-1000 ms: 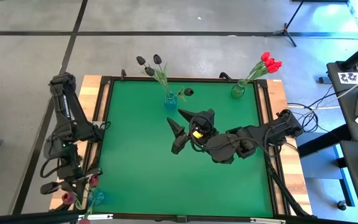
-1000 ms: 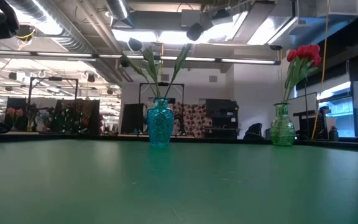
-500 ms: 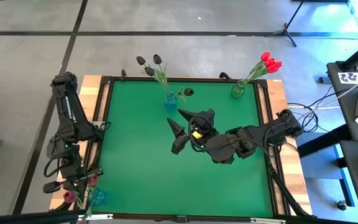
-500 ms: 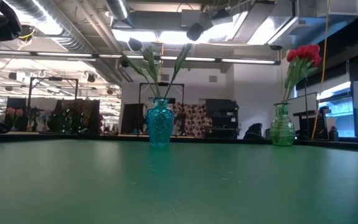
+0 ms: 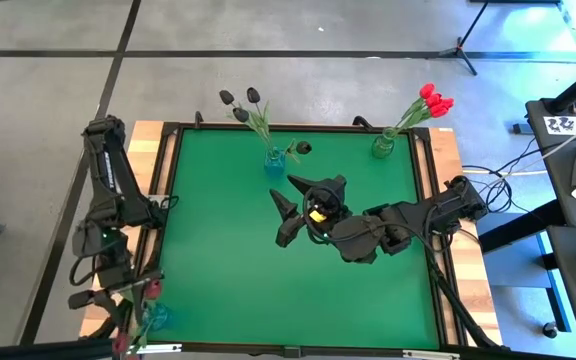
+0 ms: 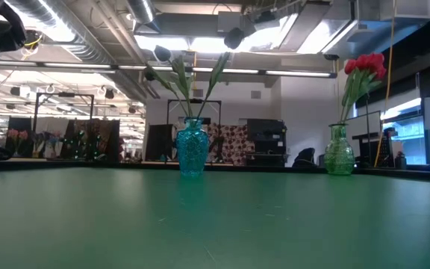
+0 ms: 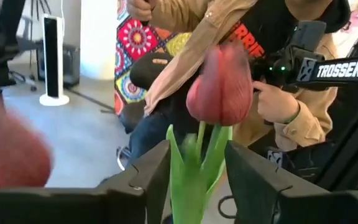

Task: Sort flowers into vase by color
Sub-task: Return to Home Position

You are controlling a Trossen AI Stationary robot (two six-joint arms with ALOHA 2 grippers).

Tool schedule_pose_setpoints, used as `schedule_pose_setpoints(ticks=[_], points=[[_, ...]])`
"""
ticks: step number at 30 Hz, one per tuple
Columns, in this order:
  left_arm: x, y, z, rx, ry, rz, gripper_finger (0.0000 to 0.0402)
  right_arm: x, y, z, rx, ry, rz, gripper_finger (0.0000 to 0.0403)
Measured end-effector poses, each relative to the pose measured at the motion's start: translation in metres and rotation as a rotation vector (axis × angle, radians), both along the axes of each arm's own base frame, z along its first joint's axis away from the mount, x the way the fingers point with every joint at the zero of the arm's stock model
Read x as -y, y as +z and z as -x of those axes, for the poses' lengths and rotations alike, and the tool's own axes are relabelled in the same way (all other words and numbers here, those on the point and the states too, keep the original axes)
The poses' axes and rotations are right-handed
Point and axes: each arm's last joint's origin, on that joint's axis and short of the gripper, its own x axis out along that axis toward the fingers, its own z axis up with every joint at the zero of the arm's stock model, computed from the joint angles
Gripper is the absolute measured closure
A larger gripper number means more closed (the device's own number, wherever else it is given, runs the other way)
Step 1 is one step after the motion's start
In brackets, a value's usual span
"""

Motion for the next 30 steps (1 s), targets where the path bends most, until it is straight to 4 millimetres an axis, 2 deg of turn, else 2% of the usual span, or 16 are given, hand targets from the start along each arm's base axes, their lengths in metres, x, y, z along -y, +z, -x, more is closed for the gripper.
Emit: schedule_pose_setpoints(ticks=[10,19,23,25,30], points=[[-0.007,0.03,0.002,-0.134,0.017,-0.117,0.0247,0.0,0.0,0.0,0.001,0.0,0.0,0.0155],[-0.023,0.078,0.008,-0.168,0.001,-0.144,0.0246,0.0,0.0,0.0,-0.001,-0.007,0.003,0.0155],[-0.043,0.108,0.012,-0.135,0.087,-0.115,0.0247,0.001,0.0,-0.001,-0.005,0.009,0.004,0.0155],[-0.056,0.12,0.014,-0.082,0.136,-0.076,0.0252,0.004,-0.001,-0.004,-0.036,0.08,0.021,0.0155],[-0.093,0.128,0.015,0.031,0.351,-0.046,0.0292,0.023,-0.014,-0.023,-0.136,0.355,-0.002,0.0157]])
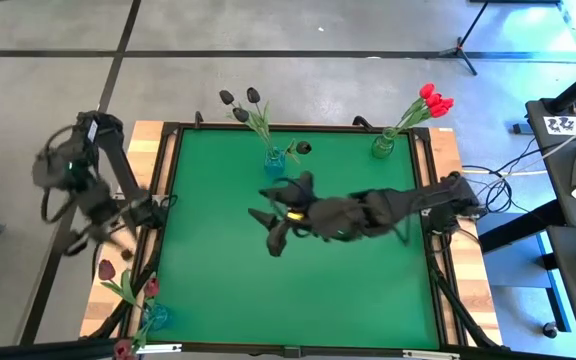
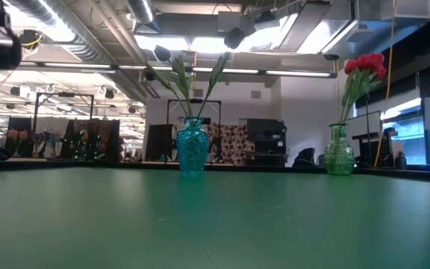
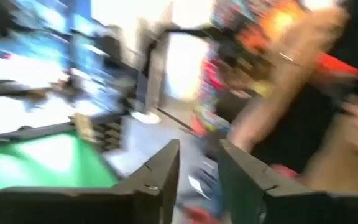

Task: Sort flowers into vase by color
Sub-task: Return to Home Position

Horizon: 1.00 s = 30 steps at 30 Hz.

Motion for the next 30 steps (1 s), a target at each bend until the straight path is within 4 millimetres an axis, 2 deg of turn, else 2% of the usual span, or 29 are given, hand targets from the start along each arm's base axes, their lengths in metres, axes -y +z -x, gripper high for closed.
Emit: schedule_pose_setpoints(ticks=[3,6,8,10,12,17,22,26,30], points=[[-0.024,0.004,0.003,0.062,0.149,0.026,0.033,0.014,-0.013,-0.015,-0.051,0.054,0.028,0.0185],[-0.043,0.003,0.007,0.079,0.311,0.05,0.0375,0.024,-0.018,-0.022,-0.072,0.038,0.114,0.0244],[-0.049,-0.004,0.007,0.065,0.395,0.05,0.0394,0.03,-0.017,-0.023,-0.068,0.033,0.164,0.0295],[-0.049,-0.01,0.005,0.053,0.44,0.066,0.0396,0.032,-0.018,-0.022,-0.082,0.042,0.208,0.0353],[-0.046,-0.014,0.002,0.049,0.468,0.094,0.0399,0.036,-0.019,-0.024,-0.09,0.075,0.242,0.0389],[-0.032,-0.036,-0.013,0.046,0.55,0.112,0.04,0.038,-0.026,-0.023,-0.084,0.211,0.254,0.0383],[-0.031,-0.048,-0.026,0.075,0.647,0.172,0.0401,0.036,-0.043,-0.019,-0.061,0.283,0.249,0.0397],[-0.031,-0.062,-0.04,0.056,0.668,0.169,0.0401,0.041,-0.048,0.004,0.031,0.286,0.237,0.0399],[-0.04,-0.069,-0.05,0.049,0.731,0.169,0.0401,0.049,-0.057,0.036,0.122,0.338,0.216,0.0397]])
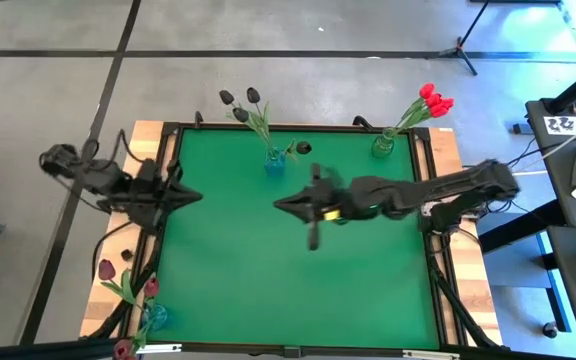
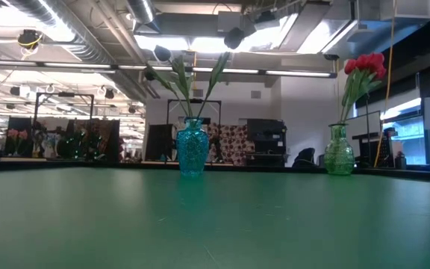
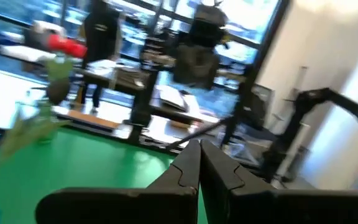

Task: Sort flowers into vase by color
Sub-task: Return to Home Position

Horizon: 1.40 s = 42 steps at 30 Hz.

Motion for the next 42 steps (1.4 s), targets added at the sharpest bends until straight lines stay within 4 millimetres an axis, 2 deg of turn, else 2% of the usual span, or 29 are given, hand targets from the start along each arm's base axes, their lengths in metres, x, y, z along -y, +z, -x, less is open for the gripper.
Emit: schedule_pose_setpoints(ticks=[3,5,12,17,23,26,30,35,38,42], points=[[-0.008,-0.008,-0.011,-0.023,0.037,-0.012,0.0401,0.008,0.002,0.032,0.085,0.028,-0.016,0.0398],[-0.014,-0.012,-0.017,-0.038,0.039,-0.011,0.0401,0.015,-0.001,0.052,0.073,0.01,-0.01,0.04],[-0.032,-0.014,-0.02,-0.044,0.144,0.077,0.0401,0.029,-0.015,0.105,-0.193,-0.091,0.051,0.0386],[-0.033,-0.015,-0.017,-0.053,0.18,0.085,0.0401,0.032,-0.026,0.114,-0.335,-0.083,0.153,0.038],[-0.033,-0.015,-0.018,-0.053,0.189,0.03,0.0401,0.032,-0.031,0.108,-0.358,-0.106,0.172,0.038],[-0.034,-0.014,-0.018,-0.051,0.226,-0.049,0.0401,0.046,-0.033,0.111,-0.345,-0.19,0.197,0.038],[-0.035,-0.017,-0.018,-0.068,0.26,-0.189,0.0401,0.065,-0.053,0.127,-0.301,-0.174,0.195,0.0379],[-0.034,-0.043,-0.026,-0.129,0.252,-0.284,0.0401,0.075,-0.09,0.153,-0.153,-0.127,0.203,0.0379],[-0.035,-0.062,-0.029,-0.185,0.281,-0.252,0.0401,0.077,-0.109,0.169,-0.124,-0.133,0.197,0.0379],[-0.035,-0.076,-0.033,-0.167,0.287,-0.23,0.0401,0.077,-0.125,0.185,-0.119,-0.131,0.2,0.0379]])
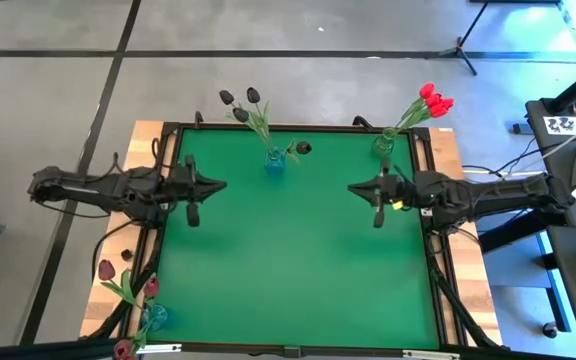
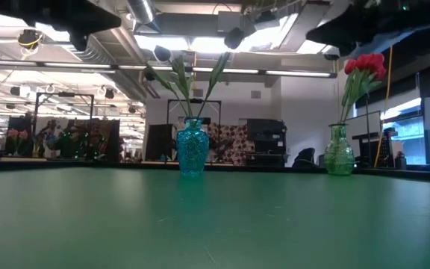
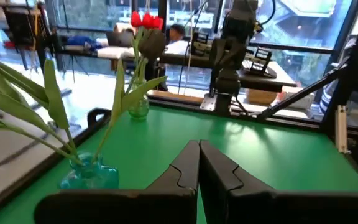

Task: Sort flowers into vase by color
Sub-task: Return to Home Position

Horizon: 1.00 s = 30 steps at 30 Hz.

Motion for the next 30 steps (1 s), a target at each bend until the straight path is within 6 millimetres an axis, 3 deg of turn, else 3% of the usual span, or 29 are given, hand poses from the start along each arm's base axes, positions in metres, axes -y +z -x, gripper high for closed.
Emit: schedule_pose_setpoints(ticks=[7,10,18,25,30], points=[[0.002,-0.034,-0.006,0.072,-0.079,-0.154,0.0401,0.0,-0.015,0.015,0.045,0.007,0.031,0.0379],[0.003,-0.048,-0.004,0.051,-0.114,-0.144,0.0401,-0.001,-0.019,0.023,0.092,0.061,0.036,0.0379],[-0.003,-0.044,0.023,0.091,0.005,-0.156,0.0401,-0.002,-0.031,0.052,0.191,0.123,0.043,0.0379],[0.001,-0.047,0.043,0.209,-0.202,-0.108,0.0401,-0.002,-0.048,0.073,0.282,0.143,0.046,0.0379],[0.004,-0.064,0.038,0.188,-0.278,-0.092,0.0401,-0.002,-0.065,0.083,0.358,0.168,0.009,0.0379]])
